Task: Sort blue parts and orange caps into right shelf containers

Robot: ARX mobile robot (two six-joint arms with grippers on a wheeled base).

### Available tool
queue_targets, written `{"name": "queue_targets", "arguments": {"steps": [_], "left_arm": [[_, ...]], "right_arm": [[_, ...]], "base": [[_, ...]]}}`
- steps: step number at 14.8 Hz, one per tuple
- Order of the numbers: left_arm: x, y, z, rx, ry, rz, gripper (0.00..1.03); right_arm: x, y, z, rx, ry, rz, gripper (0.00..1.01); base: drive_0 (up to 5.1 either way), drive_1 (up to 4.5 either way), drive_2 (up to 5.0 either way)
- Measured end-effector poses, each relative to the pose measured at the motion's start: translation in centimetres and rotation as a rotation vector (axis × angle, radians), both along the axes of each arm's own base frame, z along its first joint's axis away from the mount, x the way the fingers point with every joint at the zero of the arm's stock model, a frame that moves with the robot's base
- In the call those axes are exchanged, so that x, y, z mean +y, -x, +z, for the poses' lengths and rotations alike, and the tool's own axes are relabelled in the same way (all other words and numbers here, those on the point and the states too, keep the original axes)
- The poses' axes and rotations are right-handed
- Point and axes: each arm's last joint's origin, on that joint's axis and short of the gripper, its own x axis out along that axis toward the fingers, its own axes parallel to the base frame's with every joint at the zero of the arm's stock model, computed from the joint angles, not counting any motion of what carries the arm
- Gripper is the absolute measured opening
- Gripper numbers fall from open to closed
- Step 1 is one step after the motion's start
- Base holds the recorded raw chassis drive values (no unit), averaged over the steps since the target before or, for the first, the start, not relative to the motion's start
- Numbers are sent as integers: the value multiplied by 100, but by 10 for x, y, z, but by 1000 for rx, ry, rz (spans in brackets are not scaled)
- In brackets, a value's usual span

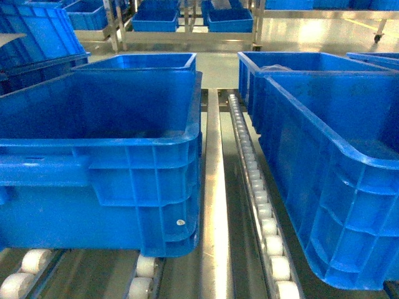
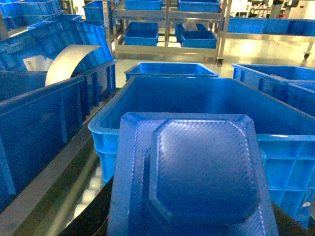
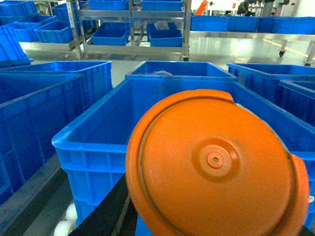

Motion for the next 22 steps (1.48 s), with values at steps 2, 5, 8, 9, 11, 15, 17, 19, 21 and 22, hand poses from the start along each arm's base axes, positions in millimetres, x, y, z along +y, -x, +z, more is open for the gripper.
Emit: {"name": "queue_targets", "arguments": {"steps": [2, 5, 8, 9, 11, 15, 17, 19, 21, 22], "left_arm": [[0, 0, 0, 2, 0, -1, 43], [0, 0, 0, 1, 0, 0, 43], [0, 0, 0, 1, 0, 0, 43], [0, 0, 0, 1, 0, 0, 43], [0, 0, 0, 1, 0, 0, 43], [0, 0, 0, 1, 0, 0, 43], [0, 0, 0, 1, 0, 0, 43], [0, 0, 0, 1, 0, 0, 43], [0, 0, 0, 1, 0, 0, 43], [0, 0, 0, 1, 0, 0, 43]], "right_arm": [[0, 0, 0, 4, 0, 0, 45], [0, 0, 0, 5, 0, 0, 45], [0, 0, 0, 5, 0, 0, 45], [0, 0, 0, 5, 0, 0, 45], [0, 0, 0, 5, 0, 0, 45], [0, 0, 0, 5, 0, 0, 45], [0, 0, 0, 5, 0, 0, 45], [0, 0, 0, 5, 0, 0, 45], [0, 0, 0, 5, 0, 0, 45], [0, 0, 0, 5, 0, 0, 45]], "base": [[0, 0, 0], [0, 0, 0], [0, 0, 0], [0, 0, 0], [0, 0, 0], [0, 0, 0], [0, 0, 0], [0, 0, 0], [0, 0, 0], [0, 0, 0]]}}
